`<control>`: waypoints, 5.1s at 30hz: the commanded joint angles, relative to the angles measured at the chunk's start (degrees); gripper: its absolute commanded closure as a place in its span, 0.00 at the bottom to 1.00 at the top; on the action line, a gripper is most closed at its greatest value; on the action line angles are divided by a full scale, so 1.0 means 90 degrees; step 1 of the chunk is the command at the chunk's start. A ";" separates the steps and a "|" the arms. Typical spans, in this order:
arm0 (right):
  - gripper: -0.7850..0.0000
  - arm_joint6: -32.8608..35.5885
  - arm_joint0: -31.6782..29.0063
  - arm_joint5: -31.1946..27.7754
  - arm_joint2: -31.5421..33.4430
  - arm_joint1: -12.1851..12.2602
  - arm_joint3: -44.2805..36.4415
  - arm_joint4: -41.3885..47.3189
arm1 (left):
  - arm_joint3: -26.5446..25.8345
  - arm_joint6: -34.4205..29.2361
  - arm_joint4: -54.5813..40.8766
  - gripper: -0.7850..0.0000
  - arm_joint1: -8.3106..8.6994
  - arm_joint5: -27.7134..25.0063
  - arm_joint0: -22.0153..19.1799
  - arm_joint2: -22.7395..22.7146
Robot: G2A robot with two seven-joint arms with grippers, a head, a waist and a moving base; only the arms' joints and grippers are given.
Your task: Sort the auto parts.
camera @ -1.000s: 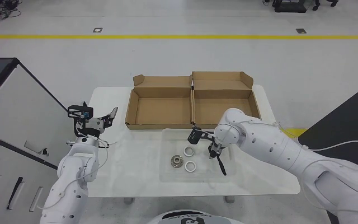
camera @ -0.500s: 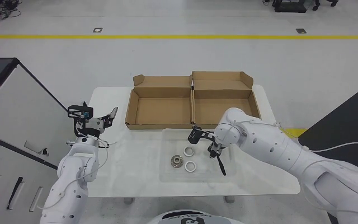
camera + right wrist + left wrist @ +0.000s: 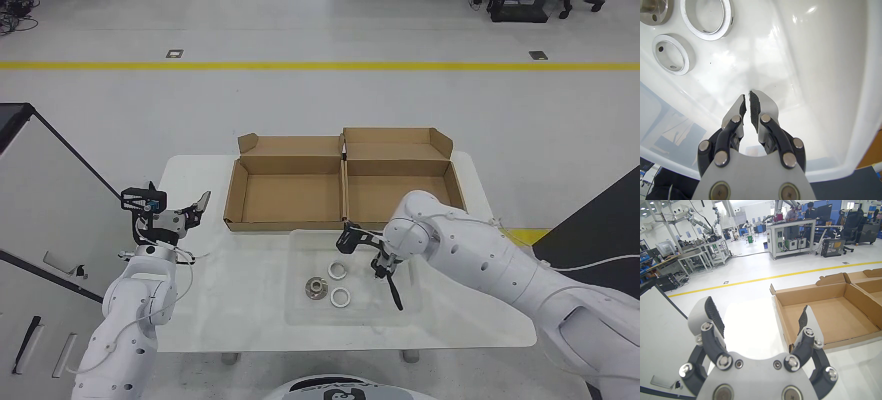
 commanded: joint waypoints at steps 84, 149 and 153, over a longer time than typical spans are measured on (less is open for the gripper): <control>1.00 0.0585 -0.0067 -0.0258 0.1851 0.1022 -0.2462 0.1391 | 0.0000 0.0000 0.0000 0.00 0.0000 0.0000 0.0000 0.0000; 1.00 -0.1285 0.0643 -0.2742 0.2255 0.2093 -0.1828 1.0435 | 0.0000 0.0000 0.0000 0.00 0.0000 0.0000 0.0000 0.0000; 1.00 -0.1285 0.0643 -0.2742 0.2255 0.2093 -0.1828 1.0435 | 0.0000 0.0000 0.0000 0.00 0.0000 0.0000 0.0000 0.0000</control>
